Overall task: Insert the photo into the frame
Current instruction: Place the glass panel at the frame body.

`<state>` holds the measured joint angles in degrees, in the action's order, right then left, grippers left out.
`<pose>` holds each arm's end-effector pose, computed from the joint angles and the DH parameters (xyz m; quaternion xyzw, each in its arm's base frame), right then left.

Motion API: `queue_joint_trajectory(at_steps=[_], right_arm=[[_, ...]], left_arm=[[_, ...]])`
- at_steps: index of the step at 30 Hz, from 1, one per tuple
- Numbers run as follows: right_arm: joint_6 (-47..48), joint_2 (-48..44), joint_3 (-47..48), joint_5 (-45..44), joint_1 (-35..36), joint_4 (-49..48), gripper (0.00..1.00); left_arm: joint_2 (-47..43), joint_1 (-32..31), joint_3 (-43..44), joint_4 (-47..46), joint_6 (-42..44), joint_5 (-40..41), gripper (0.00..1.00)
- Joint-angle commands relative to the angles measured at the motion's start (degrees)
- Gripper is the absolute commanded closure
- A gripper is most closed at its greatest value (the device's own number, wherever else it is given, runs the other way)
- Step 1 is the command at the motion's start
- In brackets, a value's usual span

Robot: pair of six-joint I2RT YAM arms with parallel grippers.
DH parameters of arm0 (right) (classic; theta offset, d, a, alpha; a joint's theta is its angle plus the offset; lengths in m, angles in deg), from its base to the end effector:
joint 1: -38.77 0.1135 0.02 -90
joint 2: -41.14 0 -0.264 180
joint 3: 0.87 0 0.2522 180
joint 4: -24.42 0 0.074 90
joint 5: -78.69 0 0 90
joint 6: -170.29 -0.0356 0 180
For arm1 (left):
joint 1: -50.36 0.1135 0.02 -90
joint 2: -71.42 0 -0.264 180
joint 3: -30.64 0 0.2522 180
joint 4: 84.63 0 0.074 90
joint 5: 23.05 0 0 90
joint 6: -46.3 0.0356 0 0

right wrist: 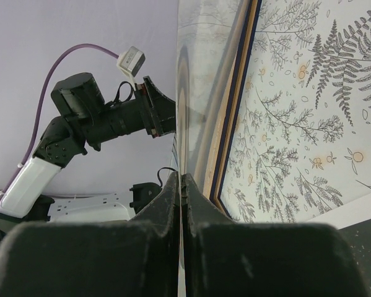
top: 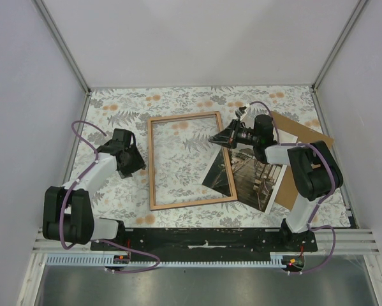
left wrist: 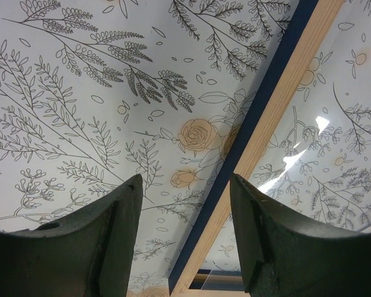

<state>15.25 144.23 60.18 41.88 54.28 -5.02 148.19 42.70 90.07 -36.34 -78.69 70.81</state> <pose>0.3394 0.1238 0.1810 0.0382 0.7509 0.6280 0.2007 0.2436 -0.0303 0.1956 -0.2377 0.9476 -0.0460 0.2085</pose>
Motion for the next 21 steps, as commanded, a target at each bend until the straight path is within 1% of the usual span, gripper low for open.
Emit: queue_joint_trajectory(at_steps=[1, 21], right_arm=[[-1.14, 0.45, 0.17, 1.13, -0.3, -5.84, 1.0], [-0.79, 2.2, 1.14, 2.09, -0.3, -5.84, 1.0]], left_arm=[[0.31, 0.37, -0.05, -1.39, 2.11, -0.78, 0.36], [0.4, 0.37, -0.14, -1.39, 2.29, -1.31, 0.36]])
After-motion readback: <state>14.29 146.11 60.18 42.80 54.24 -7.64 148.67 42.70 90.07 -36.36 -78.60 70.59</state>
